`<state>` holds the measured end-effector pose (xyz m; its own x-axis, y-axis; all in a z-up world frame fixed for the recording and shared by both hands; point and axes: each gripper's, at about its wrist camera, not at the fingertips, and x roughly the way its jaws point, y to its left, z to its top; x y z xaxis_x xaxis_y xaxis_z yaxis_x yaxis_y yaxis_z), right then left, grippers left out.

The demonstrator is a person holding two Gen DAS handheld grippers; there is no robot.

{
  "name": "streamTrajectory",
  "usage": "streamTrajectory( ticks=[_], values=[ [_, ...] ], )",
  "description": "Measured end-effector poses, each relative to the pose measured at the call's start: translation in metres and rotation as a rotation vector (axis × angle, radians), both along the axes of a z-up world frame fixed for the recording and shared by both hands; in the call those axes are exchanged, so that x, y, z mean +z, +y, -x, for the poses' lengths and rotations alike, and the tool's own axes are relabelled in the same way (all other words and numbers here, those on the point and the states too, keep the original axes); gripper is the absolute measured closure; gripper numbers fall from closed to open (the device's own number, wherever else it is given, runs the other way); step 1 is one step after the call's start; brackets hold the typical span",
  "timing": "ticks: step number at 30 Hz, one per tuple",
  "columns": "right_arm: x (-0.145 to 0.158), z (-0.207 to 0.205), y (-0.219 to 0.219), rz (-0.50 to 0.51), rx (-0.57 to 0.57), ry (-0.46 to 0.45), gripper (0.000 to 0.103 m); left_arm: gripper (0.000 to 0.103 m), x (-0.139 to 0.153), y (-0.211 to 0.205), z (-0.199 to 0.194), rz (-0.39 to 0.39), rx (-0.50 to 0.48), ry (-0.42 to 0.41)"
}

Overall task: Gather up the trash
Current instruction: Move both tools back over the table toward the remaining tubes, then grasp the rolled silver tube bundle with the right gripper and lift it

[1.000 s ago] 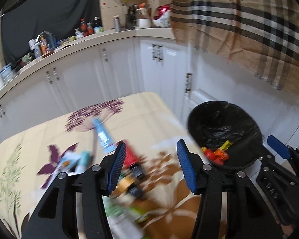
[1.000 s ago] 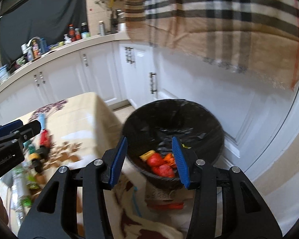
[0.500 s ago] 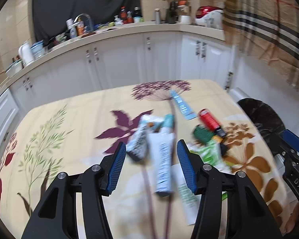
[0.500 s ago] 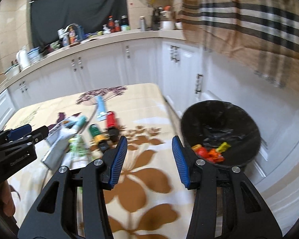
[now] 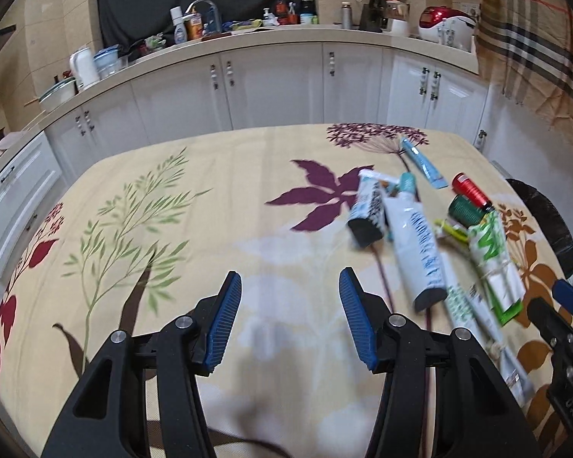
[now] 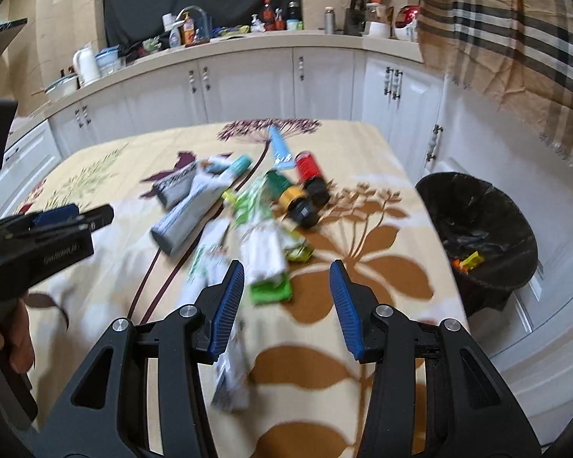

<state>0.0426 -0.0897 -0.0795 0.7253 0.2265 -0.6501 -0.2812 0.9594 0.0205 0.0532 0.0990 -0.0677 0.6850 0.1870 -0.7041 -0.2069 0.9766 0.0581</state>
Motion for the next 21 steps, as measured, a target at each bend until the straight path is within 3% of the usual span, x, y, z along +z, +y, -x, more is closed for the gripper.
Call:
streamTrajectory(
  ticks=[11,14,16,21],
  values=[
    [-0.017,0.023,0.016,0.024,0.050,0.041,0.058,0.050,-0.011,0.014,0.025,0.000,0.029,0.017],
    [-0.022,0.024,0.021,0.026,0.068,0.055,0.070,0.050,-0.012,0.015,0.029,0.003,0.030,0.017],
    [-0.025,0.024,0.023,0.028,0.084,0.069,0.083,0.050,-0.012,0.014,0.030,0.004,0.029,0.015],
    [-0.025,0.027,0.026,0.038,0.097,0.060,0.086,0.050,-0.012,0.011,0.031,0.003,0.024,0.015]
  ],
)
